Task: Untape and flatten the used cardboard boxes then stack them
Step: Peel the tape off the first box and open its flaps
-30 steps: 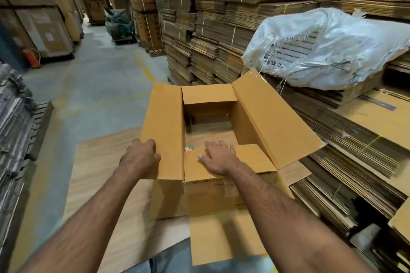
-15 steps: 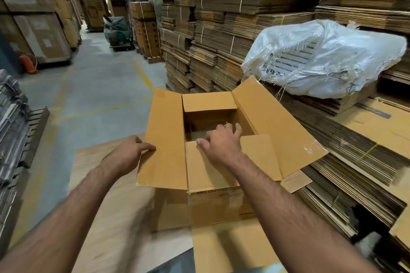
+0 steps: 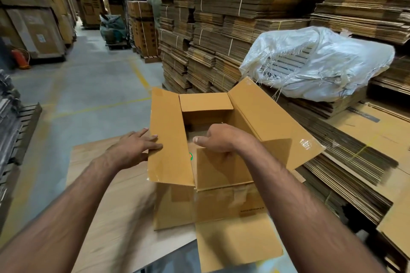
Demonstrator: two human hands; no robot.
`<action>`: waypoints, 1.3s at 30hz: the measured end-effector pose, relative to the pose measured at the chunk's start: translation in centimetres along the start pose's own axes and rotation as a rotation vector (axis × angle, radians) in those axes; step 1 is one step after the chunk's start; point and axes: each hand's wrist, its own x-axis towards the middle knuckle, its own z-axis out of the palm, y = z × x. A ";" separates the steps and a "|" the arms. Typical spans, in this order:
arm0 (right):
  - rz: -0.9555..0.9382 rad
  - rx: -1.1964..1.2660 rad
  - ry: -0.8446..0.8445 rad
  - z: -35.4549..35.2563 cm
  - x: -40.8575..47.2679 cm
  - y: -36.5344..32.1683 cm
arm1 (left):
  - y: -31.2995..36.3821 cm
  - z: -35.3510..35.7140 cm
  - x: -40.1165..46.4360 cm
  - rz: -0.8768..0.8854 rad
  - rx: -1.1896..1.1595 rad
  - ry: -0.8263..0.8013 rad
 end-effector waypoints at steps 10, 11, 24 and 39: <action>0.036 -0.169 -0.095 -0.1 -2.1 1.8 | 3.0 -1.9 -0.6 0.137 -0.089 0.078; 0.034 -0.153 -0.086 0.0 -2.2 2.1 | 3.5 -2.3 -0.5 0.142 -0.072 0.095; -0.014 -0.052 0.304 -0.1 -5.8 9.7 | 14.2 -7.2 5.1 0.187 0.092 0.443; 0.020 -0.339 0.351 -2.1 -0.3 20.2 | 5.8 -4.9 4.4 -0.243 0.016 0.433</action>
